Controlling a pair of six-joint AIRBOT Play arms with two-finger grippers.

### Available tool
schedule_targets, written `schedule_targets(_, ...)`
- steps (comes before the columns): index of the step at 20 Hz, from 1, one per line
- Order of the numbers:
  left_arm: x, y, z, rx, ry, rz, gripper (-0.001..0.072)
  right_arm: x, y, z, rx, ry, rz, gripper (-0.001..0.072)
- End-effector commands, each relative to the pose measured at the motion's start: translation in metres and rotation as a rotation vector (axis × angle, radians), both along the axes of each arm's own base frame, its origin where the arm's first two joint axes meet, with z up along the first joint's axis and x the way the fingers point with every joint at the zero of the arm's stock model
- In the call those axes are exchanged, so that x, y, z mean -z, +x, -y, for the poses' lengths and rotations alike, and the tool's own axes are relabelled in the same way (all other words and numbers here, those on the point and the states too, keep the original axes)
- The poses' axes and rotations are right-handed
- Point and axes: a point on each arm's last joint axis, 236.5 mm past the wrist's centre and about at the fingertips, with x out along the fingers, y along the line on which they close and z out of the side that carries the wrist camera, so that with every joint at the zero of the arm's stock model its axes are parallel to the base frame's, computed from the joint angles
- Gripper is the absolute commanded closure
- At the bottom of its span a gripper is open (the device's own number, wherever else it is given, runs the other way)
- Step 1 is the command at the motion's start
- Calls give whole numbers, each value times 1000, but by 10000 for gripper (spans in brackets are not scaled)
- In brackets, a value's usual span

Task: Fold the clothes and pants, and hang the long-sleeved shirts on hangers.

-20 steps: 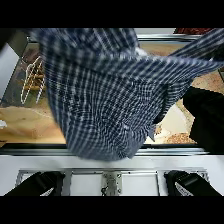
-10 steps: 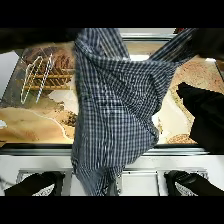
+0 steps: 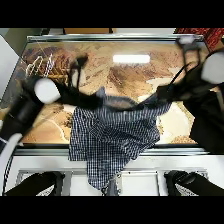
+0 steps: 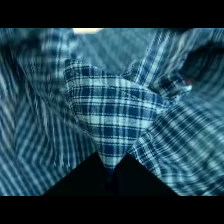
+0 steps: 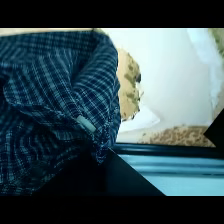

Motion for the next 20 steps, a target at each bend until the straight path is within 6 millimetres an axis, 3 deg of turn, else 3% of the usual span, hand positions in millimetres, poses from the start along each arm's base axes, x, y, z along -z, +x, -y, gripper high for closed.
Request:
schedule_targets(1,76,-57,-20,-54,58,-161,690,56,-28,-10,-15,-55,-126,694)
schedule_targets(3,79,-68,-15,-79,-2,-188,690,69,-30,-22,-31,-36,-149,694)
schedule_targets(8,59,-70,-7,-84,-79,-148,688,72,-31,-26,-40,-34,-159,691)
schedule_targets(9,55,-70,-7,-79,-87,-134,473,72,-31,-26,-40,-34,-160,691)
schedule_targets(10,50,-68,-7,-82,-101,-114,104,72,-32,-25,-40,-35,-162,691)
schedule_targets(11,42,-64,-9,-91,-113,-93,11,72,-34,-24,-39,-40,-169,691)
schedule_targets(13,16,-43,-22,-127,-137,-26,12,72,-34,-24,-38,-42,-172,691)
schedule_targets(14,0,-27,-35,-137,-136,30,11,72,-34,-24,-38,-42,-172,691)
schedule_targets(16,-28,15,-86,-201,-69,152,11,72,-34,-24,-37,-42,-173,691)
schedule_targets(20,-35,89,-211,-368,214,246,10,72,-34,-24,-38,-42,-173,691)
